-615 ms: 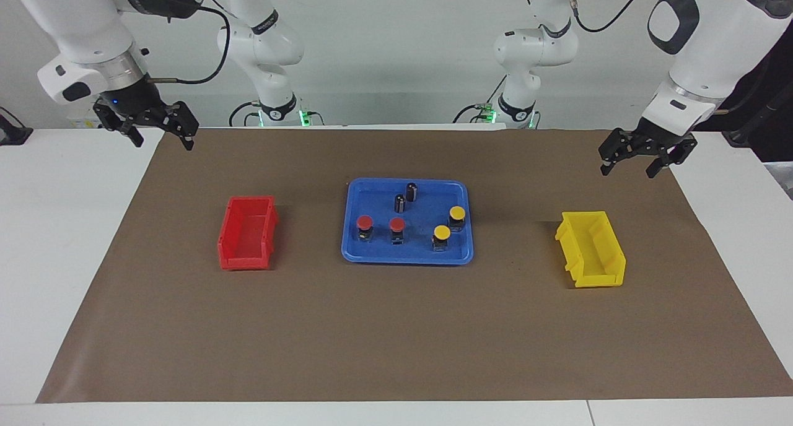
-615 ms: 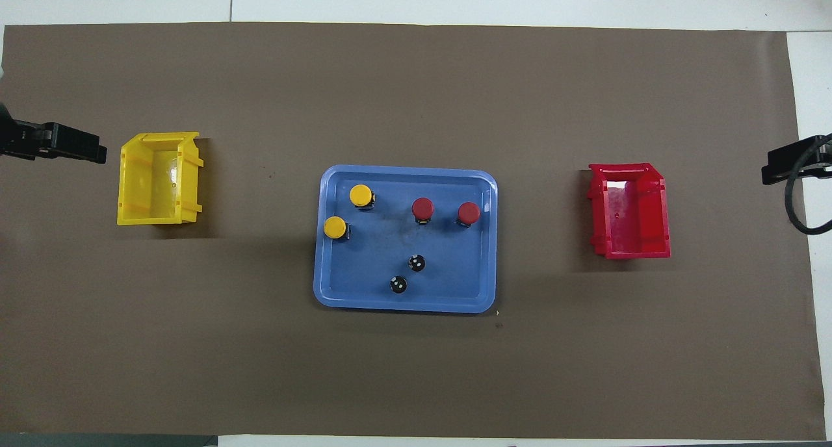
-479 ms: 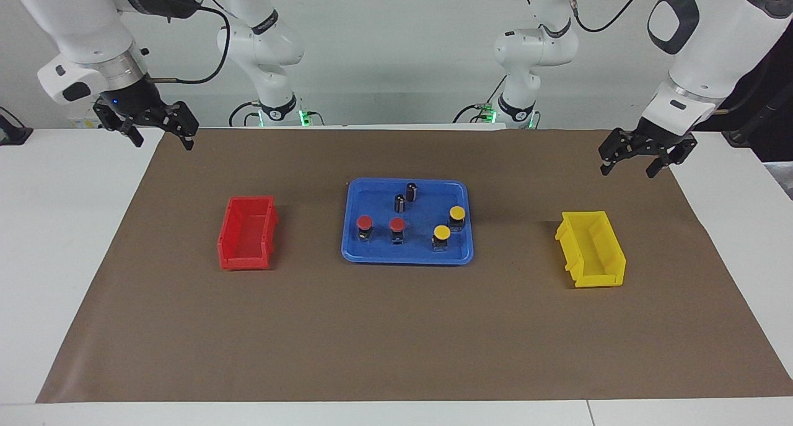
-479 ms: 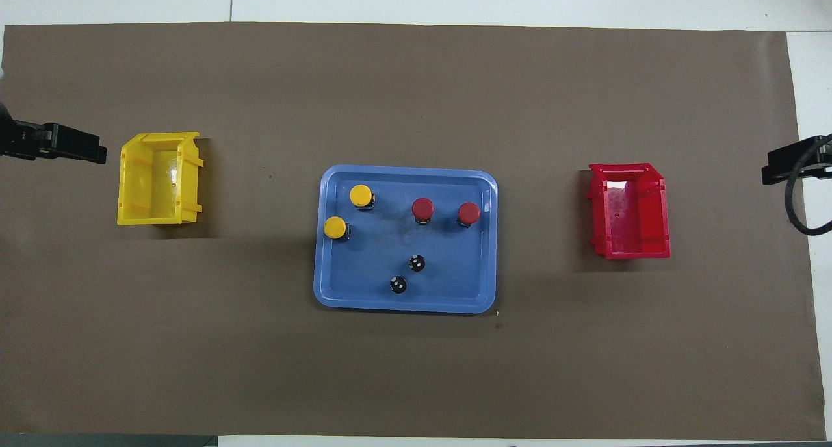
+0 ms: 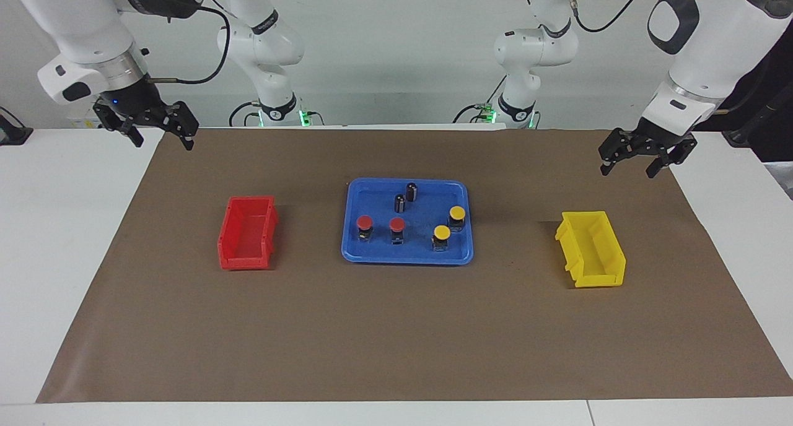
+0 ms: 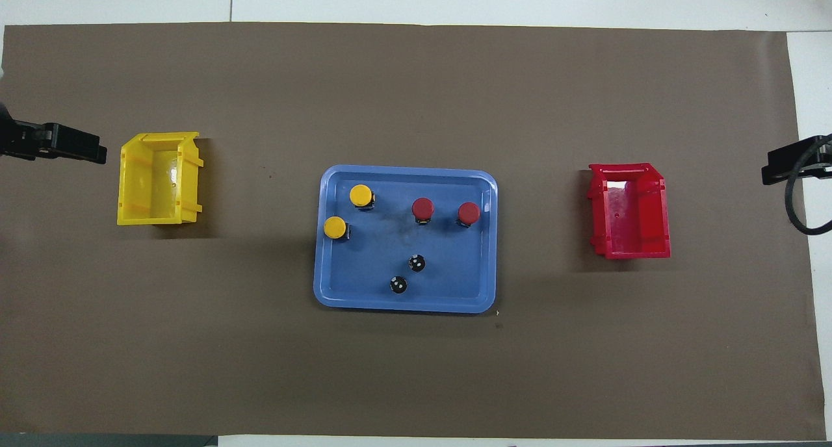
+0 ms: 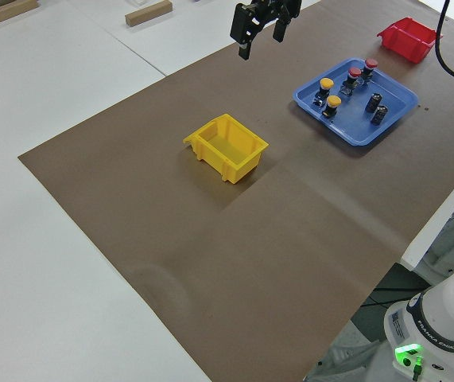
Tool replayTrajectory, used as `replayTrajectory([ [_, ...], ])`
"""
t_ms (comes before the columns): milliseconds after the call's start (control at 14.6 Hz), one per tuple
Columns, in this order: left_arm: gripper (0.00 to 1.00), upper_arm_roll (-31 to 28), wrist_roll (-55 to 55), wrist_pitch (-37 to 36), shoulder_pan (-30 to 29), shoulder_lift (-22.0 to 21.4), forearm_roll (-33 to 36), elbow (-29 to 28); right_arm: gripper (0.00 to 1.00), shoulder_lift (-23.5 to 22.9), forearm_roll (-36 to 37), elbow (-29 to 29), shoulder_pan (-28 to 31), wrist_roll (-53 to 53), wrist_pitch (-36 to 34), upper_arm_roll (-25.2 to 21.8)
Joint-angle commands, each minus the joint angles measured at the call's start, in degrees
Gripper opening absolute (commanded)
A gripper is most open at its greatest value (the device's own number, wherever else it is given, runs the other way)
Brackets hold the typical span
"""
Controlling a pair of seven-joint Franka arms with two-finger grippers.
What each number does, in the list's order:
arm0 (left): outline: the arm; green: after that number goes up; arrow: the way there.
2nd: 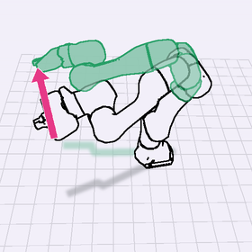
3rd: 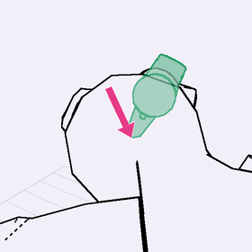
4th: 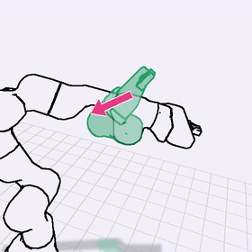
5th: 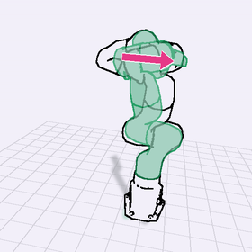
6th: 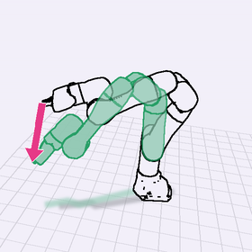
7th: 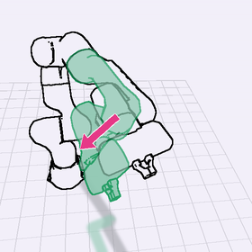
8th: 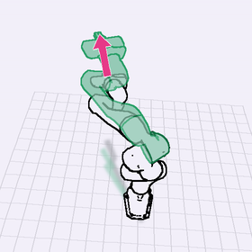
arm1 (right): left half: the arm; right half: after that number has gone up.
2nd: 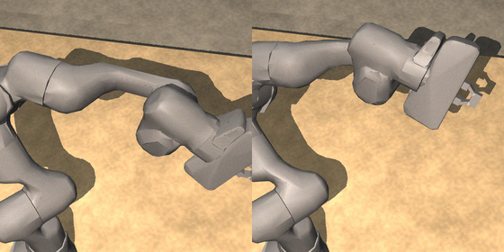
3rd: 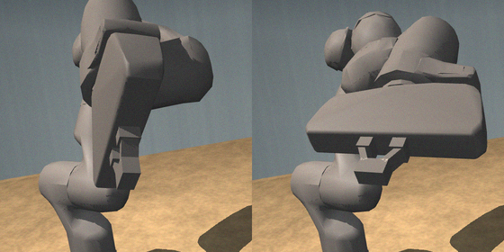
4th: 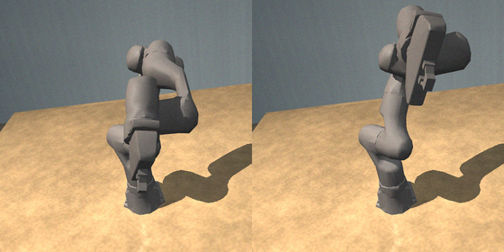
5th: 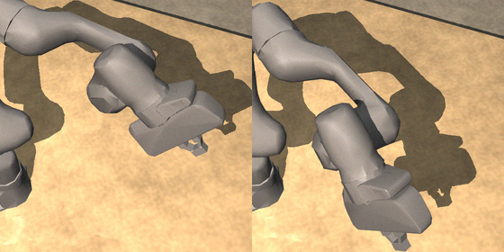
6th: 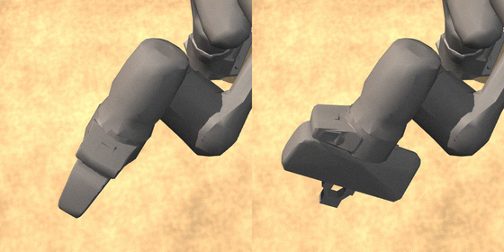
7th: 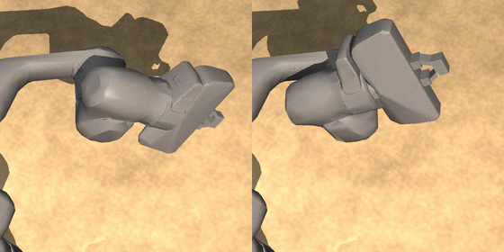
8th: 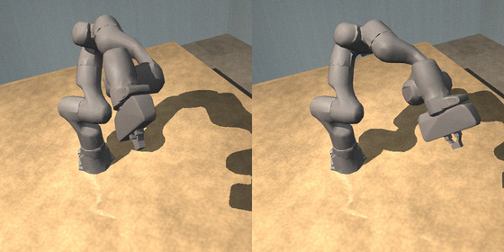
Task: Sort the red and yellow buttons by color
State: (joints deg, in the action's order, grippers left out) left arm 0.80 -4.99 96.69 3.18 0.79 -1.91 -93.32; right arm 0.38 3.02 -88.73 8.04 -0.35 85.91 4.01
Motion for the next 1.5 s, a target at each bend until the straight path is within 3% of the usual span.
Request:
replayTrajectory([
  [0, 1.00, 0.35, -0.46, -0.89, -0.37, -1.14, 0.85, -0.73, 1.00, 1.20, -1.35, -1.62, 0.39, -0.88, 1.45, 0.38],
  [342, 1.00, 0.35, -0.46, -0.89, -0.37, -1.14, 0.76, -0.73, 1.00, -2.48, -1.97, 1.27, -7.23, 7.09, 5.84, 1.70],
  [479, 1.00, 0.35, -0.46, -0.89, -0.37, -1.14, 0.85, -0.73, 1.00, -6.95, -1.70, 3.56, -12.67, 13.58, 6.46, 1.70],
  [615, 1.00, 0.35, -0.46, -0.10, -0.02, -1.14, 0.85, -0.81, 1.00, -11.43, -1.26, 4.18, -18.47, 24.03, 12.92, 1.70],
  [752, 1.00, 0.35, -0.46, -1.14, -0.45, -1.14, 0.76, -0.81, 1.00, -15.31, 0.49, 1.82, -23.58, 32.83, 19.61, 1.79],
  [1094, 1.00, 0.26, -0.54, -1.67, -0.45, -1.58, 0.85, -1.34, 1.00, -13.74, 0.50, -15.48, -29.13, 41.56, 37.98, 1.97],
  [1436, 1.00, 0.35, 0.07, -0.98, -0.28, -2.11, 0.85, -2.57, 1.00, -14.36, 0.50, -21.12, -30.28, 42.19, 43.01, 1.97],
])
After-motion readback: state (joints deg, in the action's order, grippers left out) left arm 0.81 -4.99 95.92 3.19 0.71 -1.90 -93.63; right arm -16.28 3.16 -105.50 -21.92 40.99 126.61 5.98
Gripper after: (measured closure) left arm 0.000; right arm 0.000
